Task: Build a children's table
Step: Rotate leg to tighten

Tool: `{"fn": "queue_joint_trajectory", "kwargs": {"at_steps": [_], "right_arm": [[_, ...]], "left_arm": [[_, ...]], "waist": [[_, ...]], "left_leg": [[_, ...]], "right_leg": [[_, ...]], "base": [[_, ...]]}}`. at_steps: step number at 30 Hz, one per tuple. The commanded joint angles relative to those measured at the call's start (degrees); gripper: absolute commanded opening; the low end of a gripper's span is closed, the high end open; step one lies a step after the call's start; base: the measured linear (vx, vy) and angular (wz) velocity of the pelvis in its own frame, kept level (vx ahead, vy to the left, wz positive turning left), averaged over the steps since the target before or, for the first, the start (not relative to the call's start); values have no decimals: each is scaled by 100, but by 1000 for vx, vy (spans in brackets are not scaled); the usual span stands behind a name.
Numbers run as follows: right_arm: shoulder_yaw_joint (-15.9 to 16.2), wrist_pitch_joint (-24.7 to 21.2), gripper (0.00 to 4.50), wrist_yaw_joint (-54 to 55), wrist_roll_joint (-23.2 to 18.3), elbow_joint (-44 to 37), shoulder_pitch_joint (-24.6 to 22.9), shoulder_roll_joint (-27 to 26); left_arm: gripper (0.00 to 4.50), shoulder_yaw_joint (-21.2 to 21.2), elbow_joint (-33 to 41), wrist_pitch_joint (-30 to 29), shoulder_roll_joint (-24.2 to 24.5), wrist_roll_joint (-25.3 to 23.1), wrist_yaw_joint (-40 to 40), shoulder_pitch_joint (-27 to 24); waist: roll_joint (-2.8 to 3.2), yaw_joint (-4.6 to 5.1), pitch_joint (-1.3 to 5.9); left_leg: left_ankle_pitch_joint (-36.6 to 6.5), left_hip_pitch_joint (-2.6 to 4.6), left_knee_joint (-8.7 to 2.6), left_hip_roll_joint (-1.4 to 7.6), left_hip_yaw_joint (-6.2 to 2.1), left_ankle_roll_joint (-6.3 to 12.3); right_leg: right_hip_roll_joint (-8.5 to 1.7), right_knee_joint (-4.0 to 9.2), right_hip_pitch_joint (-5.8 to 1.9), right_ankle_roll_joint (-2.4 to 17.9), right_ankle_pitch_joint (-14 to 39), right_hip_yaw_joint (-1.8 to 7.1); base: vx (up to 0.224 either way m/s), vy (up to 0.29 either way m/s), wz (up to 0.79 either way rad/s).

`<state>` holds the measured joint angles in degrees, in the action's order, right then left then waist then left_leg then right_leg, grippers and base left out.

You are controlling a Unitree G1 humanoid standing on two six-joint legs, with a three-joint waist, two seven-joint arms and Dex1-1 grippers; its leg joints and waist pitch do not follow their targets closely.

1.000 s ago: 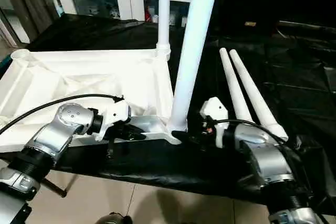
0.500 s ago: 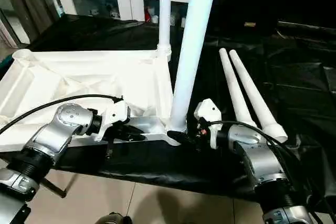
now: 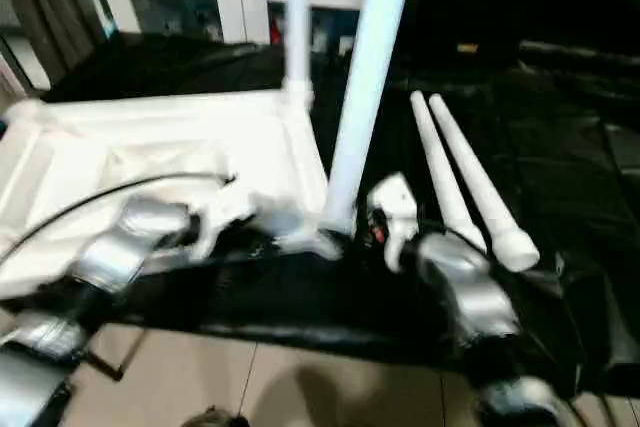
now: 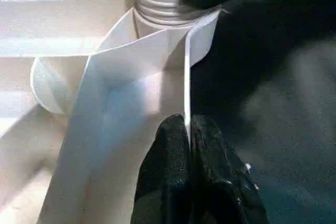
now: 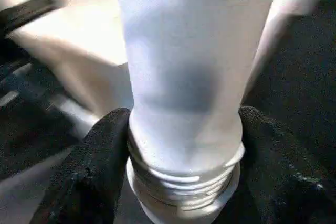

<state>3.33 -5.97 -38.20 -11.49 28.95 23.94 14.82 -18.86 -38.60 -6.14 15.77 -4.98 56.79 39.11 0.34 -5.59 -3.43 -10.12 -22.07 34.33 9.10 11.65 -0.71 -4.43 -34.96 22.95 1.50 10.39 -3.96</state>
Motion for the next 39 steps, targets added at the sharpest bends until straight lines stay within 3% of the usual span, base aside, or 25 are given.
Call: {"fn": "queue_joint_trajectory", "kwargs": {"at_steps": [1, 4, 6, 7, 12, 13, 17, 19, 21, 22, 25, 26, 29, 33, 35, 39], "right_arm": [[-362, -95, 274, 967, 59, 510, 58, -124], [-434, -17, 274, 1315, 102, 644, 118, -237], [-430, 158, 274, 2289, 416, 1039, 319, -595], [-362, 303, 274, 2753, 622, 1272, 448, -795], [-188, 597, 274, 2669, 704, 1397, 556, -1038], [-157, 663, 330, 2601, 683, 1409, 568, -1074], [-220, 880, 360, 2293, 562, 1423, 658, -1094], [-247, 879, 386, 2237, 530, 1413, 677, -1071], [-276, 836, 388, 1992, 437, 1314, 683, -965], [-289, 842, 388, 1850, 416, 1271, 681, -895], [-296, 771, 388, 1256, 277, 987, 575, -637], [-293, 764, 388, 1207, 267, 960, 563, -616], [-209, 721, 388, 694, 224, 701, 432, -382], [63, 552, 388, -192, 129, 178, 172, 44], [367, 428, 388, -1015, 105, -291, -86, 502], [497, 349, 388, -1473, 77, -551, -235, 782]], "left_arm": [[0, 111, -192, -23, -149, -42, -476, 225], [0, 145, -342, -57, -258, -71, -725, 324], [0, 300, -837, -186, -639, -109, -1562, 660], [0, 387, -1120, -220, -847, -128, -1936, 839], [0, 352, -1298, -77, -961, -182, -1981, 933], [0, 329, -1315, -15, -962, -198, -1971, 938], [0, 278, -1315, 160, -857, -194, -1721, 841], [0, 268, -1285, 234, -818, -183, -1636, 803], [0, 235, -1137, 309, -704, -157, -1418, 688], [0, 226, -1061, 308, -642, -149, -1320, 632], [0, 196, -817, 333, -433, -111, -1012, 453], [0, 193, -799, 337, -416, -107, -986, 439], [0, 149, -617, 436, -241, -30, -623, 299], [0, 59, -208, 677, 60, 200, 225, 8], [0, -63, 233, 646, 364, 351, 904, -236], [0, -67, 556, 516, 495, 502, 1219, -371]], "waist": [[-37, 11, 389], [-42, 33, 394], [-4, 64, 404], [-12, 63, 411], [-16, 40, 417], [-14, 37, 416], [-44, 57, 411], [-30, 63, 411], [-33, 64, 409], [-76, 66, 411], [-39, 51, 416], [-71, 47, 418], [-54, 31, 416], [-46, 17, 390], [-54, -11, 377], [-44, -11, 372]], "left_leg": [[-1489, 175, -435, 441, -253, -81], [-1458, 154, -438, 434, -249, -52], [-1448, 184, -429, 414, -233, -101], [-1410, 172, -427, 407, -234, -110], [-1366, 137, -421, 410, -237, 89], [-1339, 130, -423, 412, -239, 123], [-1305, 105, -433, 423, -246, 196], [-1338, 112, -435, 426, -248, 189], [-1346, 121, -434, 430, -243, 202], [-1300, 110, -430, 431, -237, 232], [-1149, 121, -422, 447, -228, 285], [-1147, 112, -417, 440, -225, 325], [-1069, 112, -416, 450, -221, 398], [-1292, 124, -440, 473, -228, 308], [-1389, 131, -449, 492, -226, 270], [-1510, 144, -458, 486, -218, 207]], "right_leg": [[-557, 505, -232, 1102, 1817, 306], [-548, 503, -236, 1042, 1700, 311], [-514, 500, -179, 1074, 1598, 314], [-524, 499, -206, 1110, 1531, 309], [-548, 496, -244, 1099, 1339, 311], [-547, 495, -255, 1102, 1309, 306], [-546, 481, -277, 1125, 1297, 297], [-541, 487, -271, 1108, 1377, 296], [-546, 488, -262, 1125, 1379, 303], [-548, 481, -275, 1141, 1330, 302], [-534, 444, -253, 1211, 1103, 305], [-532, 440, -276, 1222, 1056, 300], [-533, 420, -267, 1246, 959, 300], [-540, 446, -257, 1201, 1276, 309], [-543, 457, -256, 1155, 1425, 316], [-534, 468, -215, 1147, 1590, 322]], "base": [[0, 0, 0], [0, 0, 0], [0, 0, 0], [0, 0, 0], [0, 0, 0], [0, 0, 0], [0, 0, 0], [0, 0, 0], [0, 0, 0], [0, 0, 0], [0, 0, 0], [0, 0, 0], [0, 0, 0], [0, 0, 0], [0, 0, 0], [0, 0, 0]]}}
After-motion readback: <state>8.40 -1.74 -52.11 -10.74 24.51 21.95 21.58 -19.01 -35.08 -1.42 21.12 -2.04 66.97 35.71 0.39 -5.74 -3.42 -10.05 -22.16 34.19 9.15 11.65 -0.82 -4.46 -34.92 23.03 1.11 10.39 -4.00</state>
